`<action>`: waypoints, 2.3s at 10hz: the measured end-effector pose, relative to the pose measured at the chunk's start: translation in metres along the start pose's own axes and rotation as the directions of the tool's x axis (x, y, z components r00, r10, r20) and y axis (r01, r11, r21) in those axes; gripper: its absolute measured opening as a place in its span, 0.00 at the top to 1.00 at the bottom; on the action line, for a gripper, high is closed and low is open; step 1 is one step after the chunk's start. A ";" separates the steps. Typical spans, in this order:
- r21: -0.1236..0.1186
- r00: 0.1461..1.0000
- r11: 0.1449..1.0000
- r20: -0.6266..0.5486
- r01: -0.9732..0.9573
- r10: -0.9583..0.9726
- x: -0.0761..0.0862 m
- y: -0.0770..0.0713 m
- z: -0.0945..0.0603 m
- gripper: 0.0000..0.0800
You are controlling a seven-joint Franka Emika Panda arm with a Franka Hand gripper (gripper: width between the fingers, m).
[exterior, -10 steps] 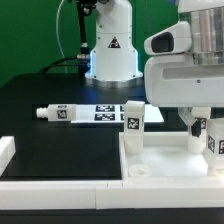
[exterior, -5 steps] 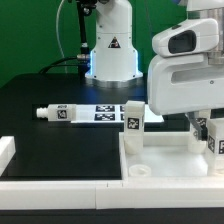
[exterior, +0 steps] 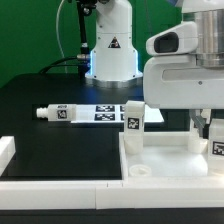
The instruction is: Assemble square table
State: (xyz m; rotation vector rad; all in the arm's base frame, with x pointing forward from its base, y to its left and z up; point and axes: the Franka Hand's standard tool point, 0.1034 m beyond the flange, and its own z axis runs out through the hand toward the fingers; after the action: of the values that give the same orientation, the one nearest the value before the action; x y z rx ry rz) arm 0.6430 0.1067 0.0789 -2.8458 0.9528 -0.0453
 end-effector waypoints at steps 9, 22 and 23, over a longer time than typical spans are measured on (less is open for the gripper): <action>0.014 0.984 0.986 0.071 -0.167 0.166 -0.003 -0.001 0.004 0.25; 0.010 0.738 0.738 -0.025 0.675 -0.675 0.005 0.005 -0.001 0.51; 0.012 0.782 0.782 -0.024 0.623 -0.623 0.004 0.005 -0.001 0.51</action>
Offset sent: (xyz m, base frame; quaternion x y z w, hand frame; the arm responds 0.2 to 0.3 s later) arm 0.0168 0.0153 0.0099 0.0726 -0.0049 0.3443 0.9360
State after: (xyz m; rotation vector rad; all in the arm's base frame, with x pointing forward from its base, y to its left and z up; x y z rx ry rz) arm 0.6437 0.1004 0.0790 -3.0031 -0.0386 -0.1478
